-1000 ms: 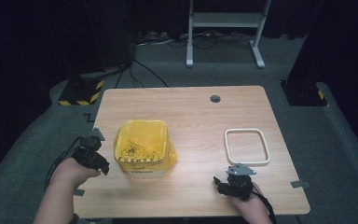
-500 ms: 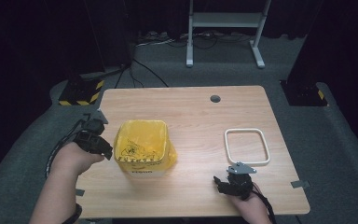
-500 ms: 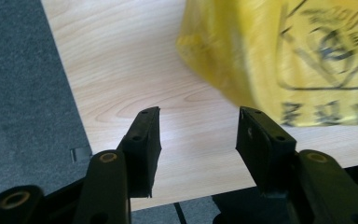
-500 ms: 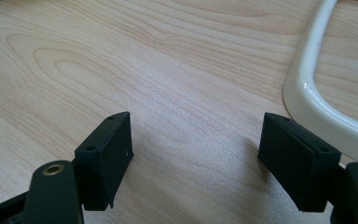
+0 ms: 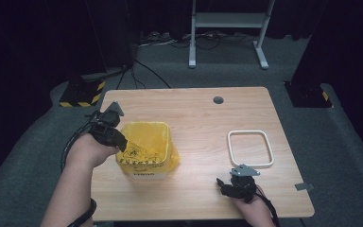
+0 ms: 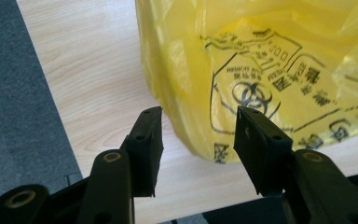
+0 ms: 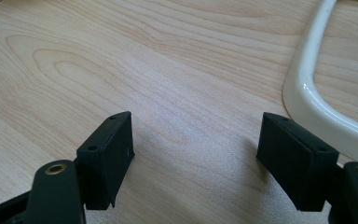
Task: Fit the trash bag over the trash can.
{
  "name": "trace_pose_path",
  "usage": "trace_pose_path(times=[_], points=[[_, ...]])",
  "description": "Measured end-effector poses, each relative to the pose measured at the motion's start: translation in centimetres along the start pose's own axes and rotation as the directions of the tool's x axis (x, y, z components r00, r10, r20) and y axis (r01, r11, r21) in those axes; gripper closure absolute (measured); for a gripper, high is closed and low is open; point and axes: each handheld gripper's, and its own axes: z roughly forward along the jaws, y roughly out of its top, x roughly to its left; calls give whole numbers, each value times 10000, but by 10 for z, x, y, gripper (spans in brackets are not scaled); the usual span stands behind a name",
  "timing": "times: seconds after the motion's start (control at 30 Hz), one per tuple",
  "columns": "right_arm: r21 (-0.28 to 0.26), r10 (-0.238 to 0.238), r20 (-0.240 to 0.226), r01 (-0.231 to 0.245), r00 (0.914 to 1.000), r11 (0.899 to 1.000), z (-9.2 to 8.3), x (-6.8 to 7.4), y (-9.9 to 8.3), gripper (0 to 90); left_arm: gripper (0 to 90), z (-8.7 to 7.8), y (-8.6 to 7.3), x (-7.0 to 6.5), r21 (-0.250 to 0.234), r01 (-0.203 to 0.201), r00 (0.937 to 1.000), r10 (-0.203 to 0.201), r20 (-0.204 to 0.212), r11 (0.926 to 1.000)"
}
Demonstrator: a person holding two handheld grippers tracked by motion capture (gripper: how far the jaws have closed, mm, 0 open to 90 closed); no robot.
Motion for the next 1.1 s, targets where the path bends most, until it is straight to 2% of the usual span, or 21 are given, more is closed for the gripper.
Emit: trace_pose_path(times=[0.17,0.33,0.37,0.43,0.57,0.6,0.63,0.67,0.9,0.97,1.1], points=[[-10,-13,-14,13,10000,10000,0,0,0,278,570,7,3,-3,207,-207,9998,207,20,9996],[-40,-85,-39,85,10000,10000,0,0,0,288,650,17,4,-10,429,-401,9986,385,357,9983],[-44,-91,-42,91,9999,9999,0,0,0,288,660,20,5,-12,613,-565,9984,559,108,9965],[-44,-83,-50,83,10000,10000,0,0,0,291,674,28,6,-15,936,-609,9980,619,-82,9937],[-56,-133,-75,133,9999,9999,0,0,0,298,660,43,8,-18,1254,-258,9996,269,-77,9918],[-58,-142,-80,142,9999,9999,0,0,0,300,659,47,9,-20,1311,-380,9990,406,-172,9906],[-60,-157,-85,156,9998,9999,0,0,0,303,650,49,10,-21,1400,-347,9993,363,-92,9895],[-69,-183,-91,182,9998,9998,0,0,0,305,647,53,10,-24,1588,-469,9987,494,-115,9862],[-80,-213,-130,212,9997,9997,0,0,0,312,645,66,12,-30,2068,-856,9958,907,-152,9746],[-81,-247,-136,246,9996,9997,0,0,0,314,654,69,12,-31,2084,-767,9965,816,-151,9750],[-86,-259,-143,258,9996,9996,0,0,0,317,735,76,13,-25,2246,-560,9982,590,-64,9728]])
